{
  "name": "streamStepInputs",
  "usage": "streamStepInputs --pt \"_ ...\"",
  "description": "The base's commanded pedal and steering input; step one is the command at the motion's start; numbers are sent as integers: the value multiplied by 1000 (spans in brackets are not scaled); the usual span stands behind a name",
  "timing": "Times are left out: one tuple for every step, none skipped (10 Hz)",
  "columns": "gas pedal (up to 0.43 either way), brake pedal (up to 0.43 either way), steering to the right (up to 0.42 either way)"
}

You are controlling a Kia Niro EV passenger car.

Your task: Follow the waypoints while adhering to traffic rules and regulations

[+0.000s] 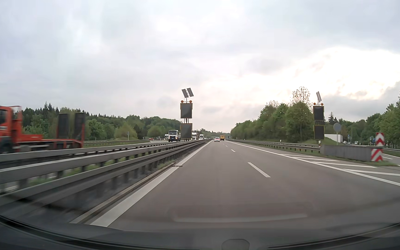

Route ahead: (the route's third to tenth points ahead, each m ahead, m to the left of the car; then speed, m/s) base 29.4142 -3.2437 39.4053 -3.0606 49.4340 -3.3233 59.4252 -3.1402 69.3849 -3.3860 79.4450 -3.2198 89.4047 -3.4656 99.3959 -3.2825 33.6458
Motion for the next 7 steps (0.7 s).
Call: streamStepInputs --pt "157 0 -1" --pt "157 0 0" --pt "157 0 0" --pt "157 0 0" --pt "157 0 0" --pt "157 0 0" --pt "157 0 0"
